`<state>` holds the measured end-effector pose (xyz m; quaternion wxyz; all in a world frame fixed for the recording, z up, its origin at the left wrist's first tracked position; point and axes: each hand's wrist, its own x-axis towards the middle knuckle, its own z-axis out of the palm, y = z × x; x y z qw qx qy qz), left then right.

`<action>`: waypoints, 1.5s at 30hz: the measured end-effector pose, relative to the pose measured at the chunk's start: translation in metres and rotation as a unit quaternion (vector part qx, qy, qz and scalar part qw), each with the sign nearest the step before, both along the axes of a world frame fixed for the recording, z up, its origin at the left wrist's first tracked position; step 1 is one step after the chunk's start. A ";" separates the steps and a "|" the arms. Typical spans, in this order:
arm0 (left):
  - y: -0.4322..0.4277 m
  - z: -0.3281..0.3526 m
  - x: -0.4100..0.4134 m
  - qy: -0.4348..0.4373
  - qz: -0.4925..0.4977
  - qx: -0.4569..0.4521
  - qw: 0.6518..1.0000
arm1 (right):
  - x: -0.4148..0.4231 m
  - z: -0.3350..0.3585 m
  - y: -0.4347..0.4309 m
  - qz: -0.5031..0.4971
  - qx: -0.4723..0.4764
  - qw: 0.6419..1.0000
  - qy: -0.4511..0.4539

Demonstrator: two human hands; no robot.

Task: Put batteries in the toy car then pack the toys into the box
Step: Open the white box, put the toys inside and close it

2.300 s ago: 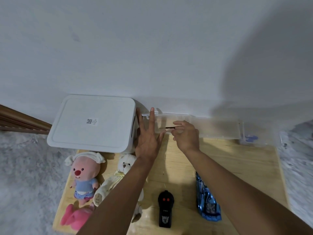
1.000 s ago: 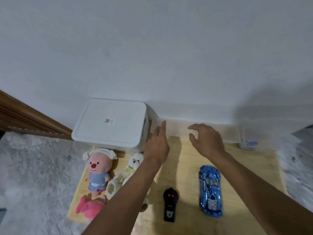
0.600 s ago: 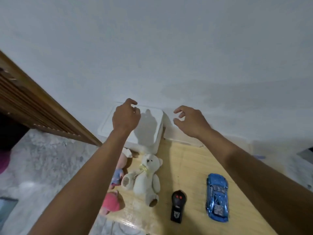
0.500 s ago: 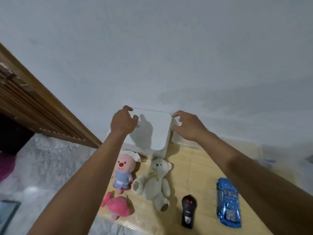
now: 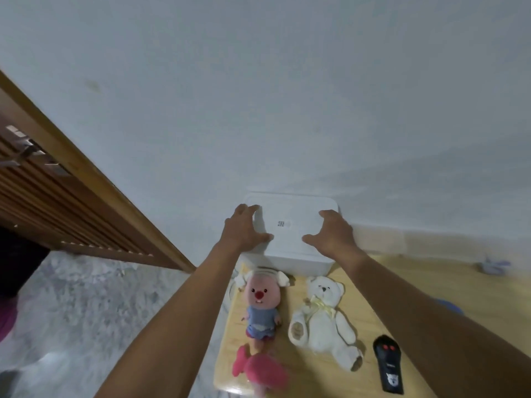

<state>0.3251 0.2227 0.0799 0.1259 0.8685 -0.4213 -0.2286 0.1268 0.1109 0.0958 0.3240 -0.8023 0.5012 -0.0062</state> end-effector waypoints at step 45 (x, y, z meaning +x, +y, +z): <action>-0.159 -0.059 -0.450 -0.015 -0.429 0.032 0.903 | -0.454 -0.061 0.013 -0.367 0.041 0.926 0.073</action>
